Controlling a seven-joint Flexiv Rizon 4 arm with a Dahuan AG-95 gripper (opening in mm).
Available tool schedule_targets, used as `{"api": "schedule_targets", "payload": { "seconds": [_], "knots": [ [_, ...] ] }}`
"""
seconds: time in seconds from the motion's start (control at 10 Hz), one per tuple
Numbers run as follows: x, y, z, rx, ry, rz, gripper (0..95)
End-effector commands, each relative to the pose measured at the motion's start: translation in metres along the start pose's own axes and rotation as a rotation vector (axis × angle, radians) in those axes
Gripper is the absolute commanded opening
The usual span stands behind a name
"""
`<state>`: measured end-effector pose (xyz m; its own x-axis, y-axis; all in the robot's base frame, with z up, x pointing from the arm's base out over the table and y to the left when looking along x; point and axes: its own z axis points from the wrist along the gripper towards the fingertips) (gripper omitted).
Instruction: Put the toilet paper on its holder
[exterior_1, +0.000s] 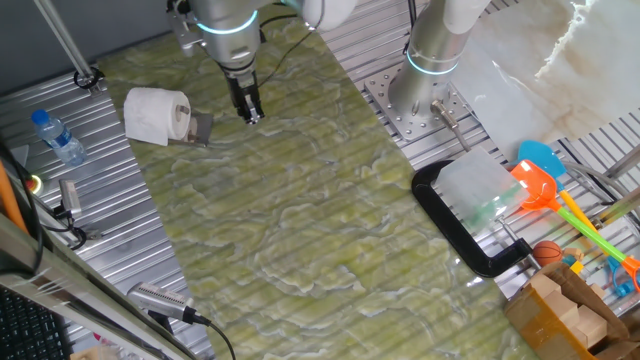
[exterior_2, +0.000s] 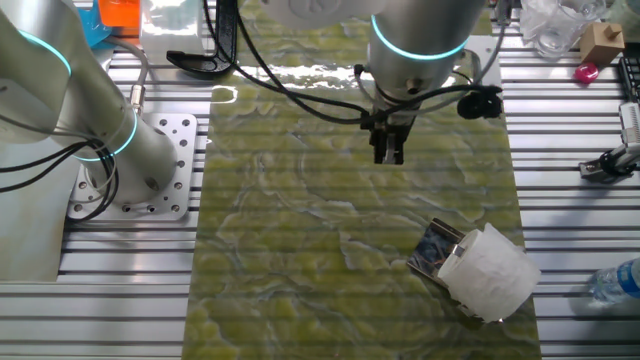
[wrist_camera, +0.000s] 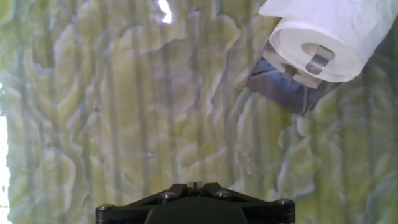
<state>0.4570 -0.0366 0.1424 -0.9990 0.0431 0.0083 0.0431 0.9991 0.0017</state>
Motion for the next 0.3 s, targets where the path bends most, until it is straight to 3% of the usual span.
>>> {"api": "schedule_targets", "payload": {
  "seconds": [0.1,0.3],
  "knots": [
    [-0.0046,0.0007,0.0013,-0.001,0.014,0.016,0.0],
    [-0.0046,0.0007,0.0010,0.002,0.014,0.016,0.0]
  ]
}}
